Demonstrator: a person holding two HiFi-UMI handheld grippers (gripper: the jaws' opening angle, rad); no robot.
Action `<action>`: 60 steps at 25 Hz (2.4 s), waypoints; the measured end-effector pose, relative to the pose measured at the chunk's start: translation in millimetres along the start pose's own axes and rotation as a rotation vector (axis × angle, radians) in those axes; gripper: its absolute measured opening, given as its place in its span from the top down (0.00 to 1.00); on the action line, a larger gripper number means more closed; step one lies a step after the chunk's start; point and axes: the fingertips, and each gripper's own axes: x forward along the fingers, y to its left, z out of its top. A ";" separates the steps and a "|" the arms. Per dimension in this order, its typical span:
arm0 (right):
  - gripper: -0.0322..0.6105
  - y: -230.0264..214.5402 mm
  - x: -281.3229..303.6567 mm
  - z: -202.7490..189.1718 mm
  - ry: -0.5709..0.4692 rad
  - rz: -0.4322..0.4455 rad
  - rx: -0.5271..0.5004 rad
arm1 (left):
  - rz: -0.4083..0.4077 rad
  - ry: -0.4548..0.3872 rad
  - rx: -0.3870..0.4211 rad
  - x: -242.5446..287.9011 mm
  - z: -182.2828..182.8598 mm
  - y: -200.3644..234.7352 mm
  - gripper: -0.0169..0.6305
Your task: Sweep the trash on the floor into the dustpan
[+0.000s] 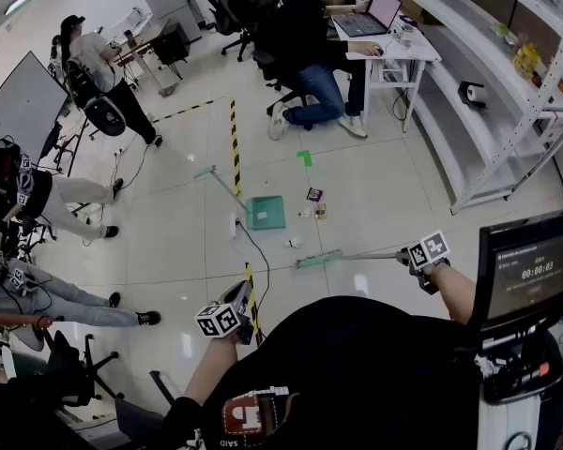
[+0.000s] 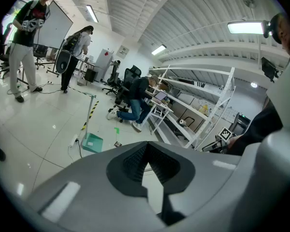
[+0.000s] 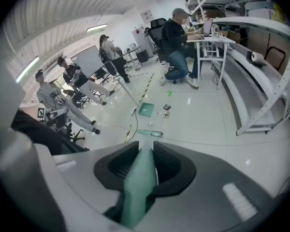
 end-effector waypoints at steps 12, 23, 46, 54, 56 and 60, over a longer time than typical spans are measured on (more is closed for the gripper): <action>0.82 -2.1 -3.4 86.4 0.031 -0.078 -0.226 | -0.012 0.024 0.024 21.5 20.5 -5.5 0.97; 0.81 24.7 79.9 211.1 0.129 -0.135 -0.308 | -0.119 0.065 -0.063 124.8 75.6 124.0 0.97; 0.81 24.3 259.6 453.6 0.481 -0.014 -0.882 | 0.018 0.172 -0.068 223.8 194.3 215.1 0.97; 0.81 5.9 316.4 510.9 0.548 0.068 -1.177 | 0.108 0.082 -0.222 252.0 185.8 180.1 0.97; 0.81 11.6 329.4 513.1 0.573 0.085 -1.204 | 0.092 0.091 -0.232 258.2 179.3 183.2 0.97; 0.81 33.8 353.3 513.9 0.621 0.112 -1.243 | 0.060 0.104 -0.222 258.1 175.3 197.3 0.97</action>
